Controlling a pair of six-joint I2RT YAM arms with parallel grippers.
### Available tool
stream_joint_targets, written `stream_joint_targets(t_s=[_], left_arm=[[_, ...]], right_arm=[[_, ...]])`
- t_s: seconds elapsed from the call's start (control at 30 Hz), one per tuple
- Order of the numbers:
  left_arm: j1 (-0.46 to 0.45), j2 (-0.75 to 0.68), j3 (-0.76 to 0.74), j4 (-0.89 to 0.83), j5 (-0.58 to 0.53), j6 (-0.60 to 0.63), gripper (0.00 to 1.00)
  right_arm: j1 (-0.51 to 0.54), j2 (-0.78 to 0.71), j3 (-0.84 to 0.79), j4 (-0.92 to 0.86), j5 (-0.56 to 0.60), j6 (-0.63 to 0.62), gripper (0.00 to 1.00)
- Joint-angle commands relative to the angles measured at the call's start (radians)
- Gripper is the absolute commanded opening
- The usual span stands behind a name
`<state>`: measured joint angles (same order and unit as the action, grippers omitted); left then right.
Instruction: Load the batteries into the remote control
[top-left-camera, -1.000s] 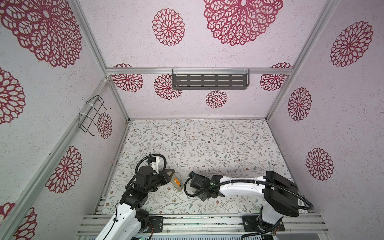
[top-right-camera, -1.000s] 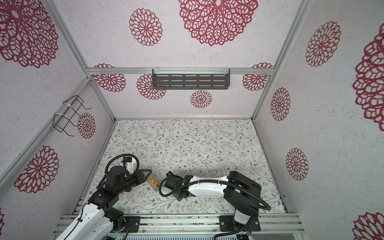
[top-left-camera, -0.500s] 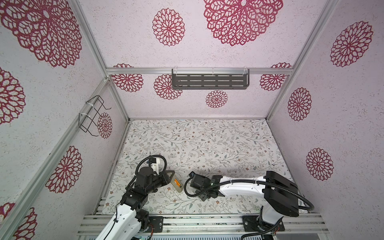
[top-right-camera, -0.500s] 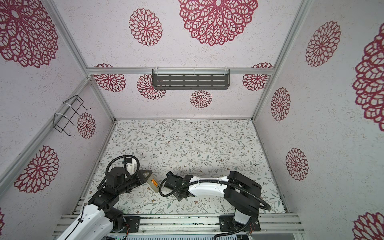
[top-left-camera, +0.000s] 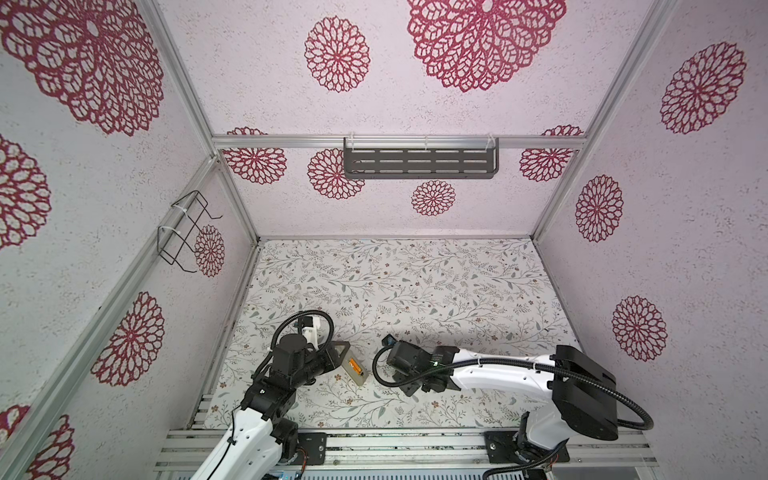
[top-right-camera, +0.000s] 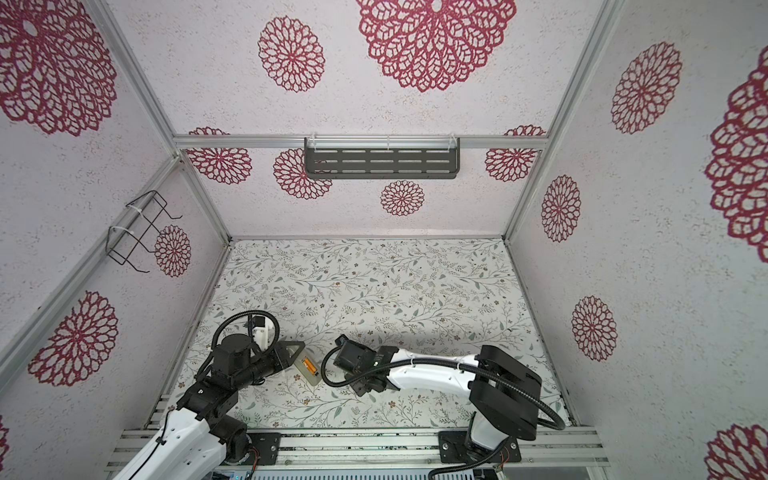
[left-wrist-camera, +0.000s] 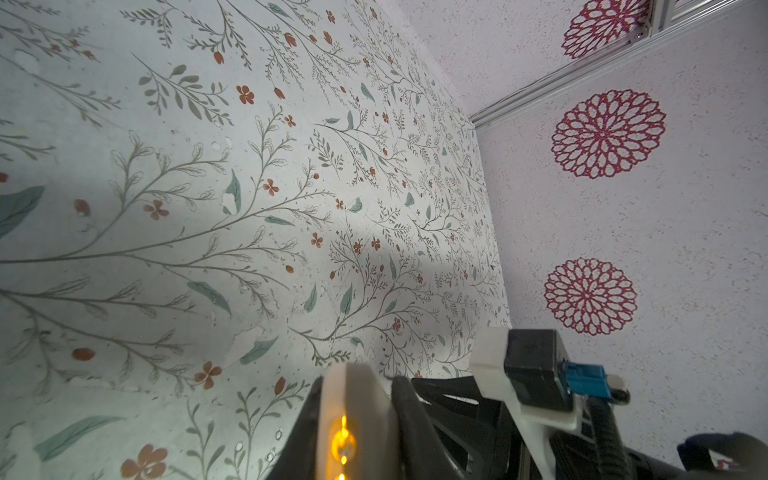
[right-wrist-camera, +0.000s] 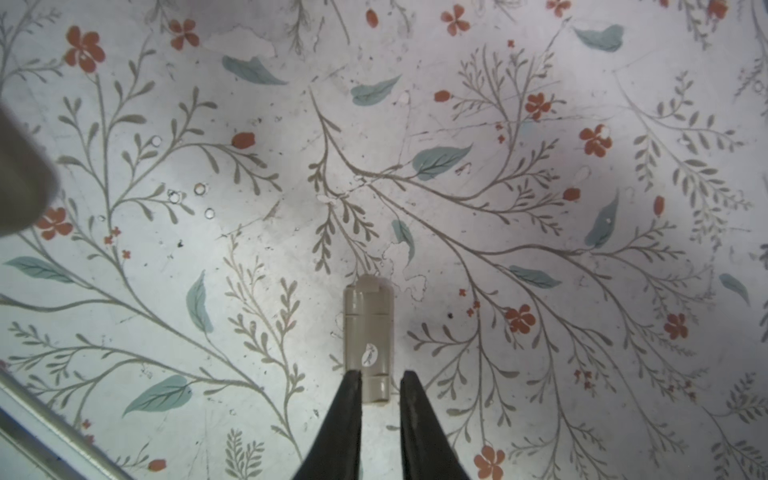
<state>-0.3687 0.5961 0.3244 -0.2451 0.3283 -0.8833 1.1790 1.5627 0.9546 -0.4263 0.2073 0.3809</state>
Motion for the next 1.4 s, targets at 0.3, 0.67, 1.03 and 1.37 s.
stream_joint_targets(t_s=[0.3, 0.67, 1.03, 1.37], left_arm=[[-0.007, -0.002, -0.009, 0.038, 0.008, 0.007, 0.0], [-0.007, 0.001, -0.008, 0.044, 0.008, 0.009, 0.0], [-0.007, 0.004, -0.009, 0.044, 0.005, 0.01, 0.0], [-0.007, 0.004, -0.01, 0.043, 0.002, 0.01, 0.0]], right_arm=[[-0.007, 0.062, 0.03, 0.01, -0.065, -0.038, 0.32], [-0.014, 0.107, 0.044, 0.029, -0.084, -0.049, 0.36], [-0.022, 0.123, 0.044, 0.037, -0.09, -0.056, 0.37], [-0.027, 0.134, 0.033, 0.055, -0.101, -0.061, 0.34]])
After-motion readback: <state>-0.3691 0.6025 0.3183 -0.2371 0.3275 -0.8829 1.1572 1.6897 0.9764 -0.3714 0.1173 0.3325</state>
